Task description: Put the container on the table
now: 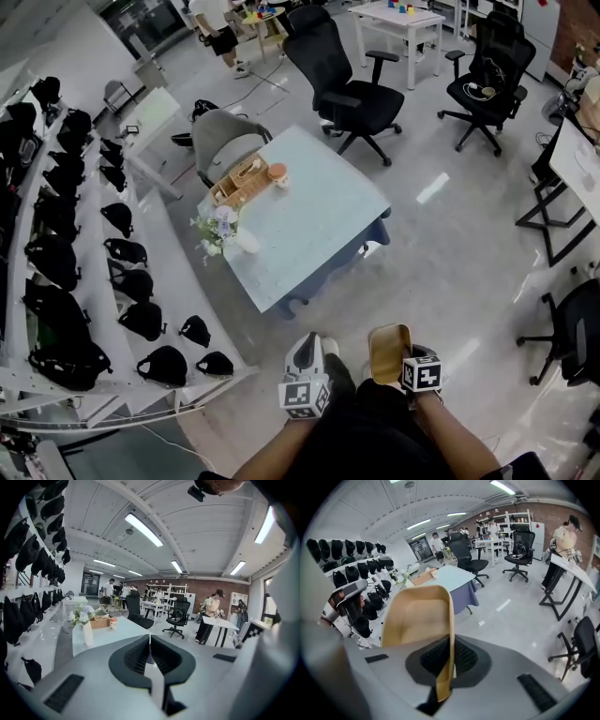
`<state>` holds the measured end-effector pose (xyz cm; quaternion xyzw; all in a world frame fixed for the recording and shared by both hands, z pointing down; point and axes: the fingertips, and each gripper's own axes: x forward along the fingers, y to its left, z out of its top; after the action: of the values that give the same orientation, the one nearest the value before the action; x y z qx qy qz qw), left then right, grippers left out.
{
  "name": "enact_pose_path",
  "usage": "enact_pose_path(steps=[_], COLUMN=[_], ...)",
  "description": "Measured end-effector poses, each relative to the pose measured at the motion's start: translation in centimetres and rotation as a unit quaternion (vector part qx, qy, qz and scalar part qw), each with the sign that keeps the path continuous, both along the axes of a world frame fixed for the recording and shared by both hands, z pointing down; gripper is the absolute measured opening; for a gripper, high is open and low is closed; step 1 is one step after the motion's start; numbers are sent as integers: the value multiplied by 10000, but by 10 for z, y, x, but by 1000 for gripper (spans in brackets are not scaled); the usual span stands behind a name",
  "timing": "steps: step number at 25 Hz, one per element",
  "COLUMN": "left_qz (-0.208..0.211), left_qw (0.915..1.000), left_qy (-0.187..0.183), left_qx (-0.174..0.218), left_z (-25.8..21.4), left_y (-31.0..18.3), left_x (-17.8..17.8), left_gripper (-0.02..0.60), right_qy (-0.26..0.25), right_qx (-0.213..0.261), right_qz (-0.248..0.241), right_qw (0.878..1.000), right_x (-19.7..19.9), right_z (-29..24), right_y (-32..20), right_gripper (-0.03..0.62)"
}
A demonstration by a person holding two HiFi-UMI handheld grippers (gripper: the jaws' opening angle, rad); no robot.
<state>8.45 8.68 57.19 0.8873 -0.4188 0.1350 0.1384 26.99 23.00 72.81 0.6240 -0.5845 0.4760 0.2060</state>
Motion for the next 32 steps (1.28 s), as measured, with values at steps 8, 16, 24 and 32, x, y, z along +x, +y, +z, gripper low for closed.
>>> enact_pose_path(steps=[8,16,24,32], left_qz=[1,67,222,-17], left_qw=[9999,9996,9984,9980], left_qy=[148,281,523,634], left_qx=[13,48,-37,63], left_z=[7,14,4,4], left_y=[-40,-122,-205,-280], left_x=[17,24,20,4], left_gripper=[12,12,12,12], right_qy=[83,240,305,144], right_qx=[-97,-133,-278,-186], right_qz=[63,-55,-238,-338], right_qw=[9999,9996,9989,9992], right_x=[22,31,21,4], right_z=[4,-1,-10,-31], right_y=[-32,-122,-226,-333], right_gripper=[2,2,2,2])
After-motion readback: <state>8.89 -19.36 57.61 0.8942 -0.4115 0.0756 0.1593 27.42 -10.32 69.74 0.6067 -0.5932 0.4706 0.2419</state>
